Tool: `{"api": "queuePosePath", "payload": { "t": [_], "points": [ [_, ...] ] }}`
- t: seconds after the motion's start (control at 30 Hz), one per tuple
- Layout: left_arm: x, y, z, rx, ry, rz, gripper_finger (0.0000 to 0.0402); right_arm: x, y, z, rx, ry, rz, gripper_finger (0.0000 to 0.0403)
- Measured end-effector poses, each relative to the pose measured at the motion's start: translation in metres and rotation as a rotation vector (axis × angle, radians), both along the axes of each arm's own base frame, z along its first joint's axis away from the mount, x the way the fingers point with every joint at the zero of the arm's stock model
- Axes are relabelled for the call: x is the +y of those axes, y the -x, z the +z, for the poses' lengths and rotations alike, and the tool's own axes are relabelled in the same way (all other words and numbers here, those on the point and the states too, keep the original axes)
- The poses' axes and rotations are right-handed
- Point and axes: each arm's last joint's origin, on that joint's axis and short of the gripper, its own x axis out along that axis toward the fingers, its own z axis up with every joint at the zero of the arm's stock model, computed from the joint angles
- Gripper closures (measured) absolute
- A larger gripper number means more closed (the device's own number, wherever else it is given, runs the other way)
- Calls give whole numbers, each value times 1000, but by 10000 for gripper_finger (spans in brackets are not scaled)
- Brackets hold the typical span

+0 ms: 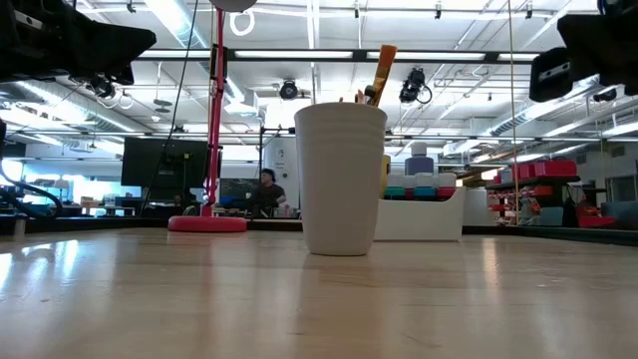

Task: Pick & Place Paint Supplies
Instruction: Return to Home Position

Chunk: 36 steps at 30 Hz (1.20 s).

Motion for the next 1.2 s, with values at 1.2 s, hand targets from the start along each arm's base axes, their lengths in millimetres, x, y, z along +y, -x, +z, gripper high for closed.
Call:
{"api": "queuePosePath", "payload": {
  "t": [1.2],
  "points": [
    [0, 0, 0, 2, -2, 0, 368, -4, -3, -14, 145, 10, -165, 396]
  ]
}}
